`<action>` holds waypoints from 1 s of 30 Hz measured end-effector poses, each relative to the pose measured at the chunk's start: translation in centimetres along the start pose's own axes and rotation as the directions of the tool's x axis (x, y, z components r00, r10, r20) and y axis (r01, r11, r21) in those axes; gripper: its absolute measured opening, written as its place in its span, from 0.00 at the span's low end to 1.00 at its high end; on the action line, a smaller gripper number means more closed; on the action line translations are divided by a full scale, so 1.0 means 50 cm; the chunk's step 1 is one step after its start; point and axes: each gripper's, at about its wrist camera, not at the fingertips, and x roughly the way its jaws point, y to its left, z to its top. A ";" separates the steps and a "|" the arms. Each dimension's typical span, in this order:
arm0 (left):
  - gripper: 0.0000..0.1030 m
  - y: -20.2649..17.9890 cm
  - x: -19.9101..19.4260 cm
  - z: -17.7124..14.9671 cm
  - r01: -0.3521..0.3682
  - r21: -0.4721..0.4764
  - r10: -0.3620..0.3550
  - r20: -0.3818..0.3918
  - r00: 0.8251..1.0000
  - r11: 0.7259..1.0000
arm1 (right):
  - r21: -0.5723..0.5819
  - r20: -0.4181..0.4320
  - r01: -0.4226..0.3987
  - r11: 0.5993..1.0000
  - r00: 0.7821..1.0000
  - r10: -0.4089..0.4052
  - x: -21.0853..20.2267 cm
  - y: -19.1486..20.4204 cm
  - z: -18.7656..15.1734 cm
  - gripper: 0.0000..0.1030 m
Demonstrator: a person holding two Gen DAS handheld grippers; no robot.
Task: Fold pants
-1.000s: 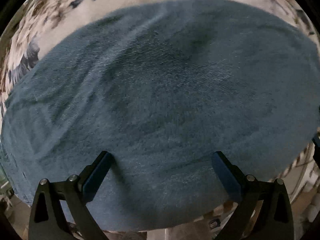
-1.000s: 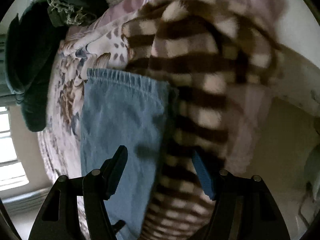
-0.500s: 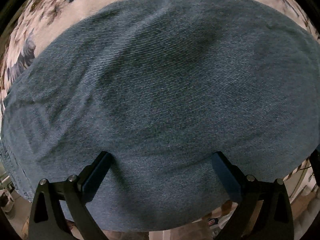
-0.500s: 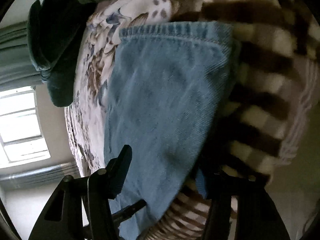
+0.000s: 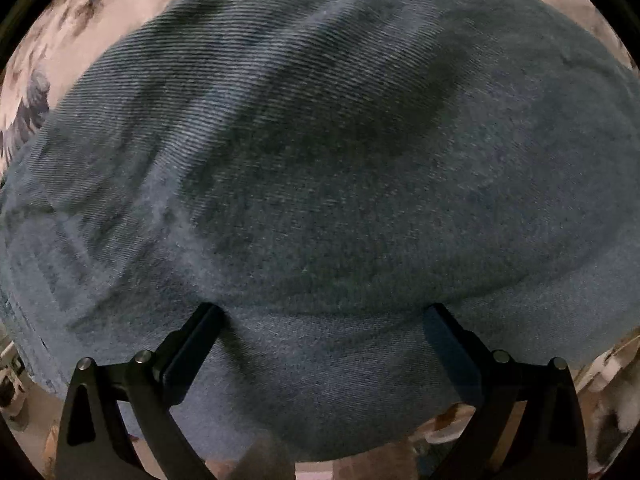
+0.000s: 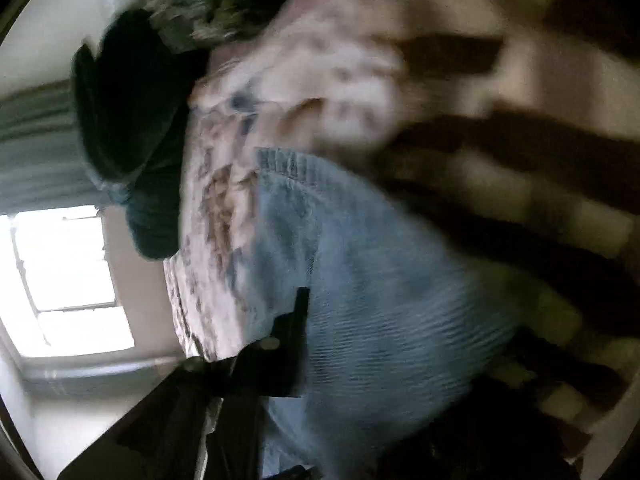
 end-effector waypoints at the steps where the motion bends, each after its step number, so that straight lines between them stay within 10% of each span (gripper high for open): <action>1: 1.00 0.004 -0.001 0.004 0.008 -0.014 -0.008 0.003 1.000 1.000 | -0.028 0.014 -0.001 1.000 1.000 0.002 0.007 0.017 -0.002 0.09; 18: 1.00 0.178 -0.088 0.002 0.058 -0.121 -0.033 0.199 0.979 0.991 | -0.230 0.051 0.107 0.967 0.994 -0.098 0.004 0.226 -0.105 0.06; 25: 1.00 0.395 -0.113 -0.054 0.103 -0.227 -0.042 0.259 0.965 0.968 | -0.421 -0.019 0.084 0.903 0.995 -0.102 0.071 0.398 -0.321 0.06; 30: 1.00 0.636 -0.103 -0.134 0.121 -0.385 -0.013 0.272 0.962 0.915 | -0.620 -0.104 0.065 0.782 0.981 -0.164 0.177 0.446 -0.568 0.06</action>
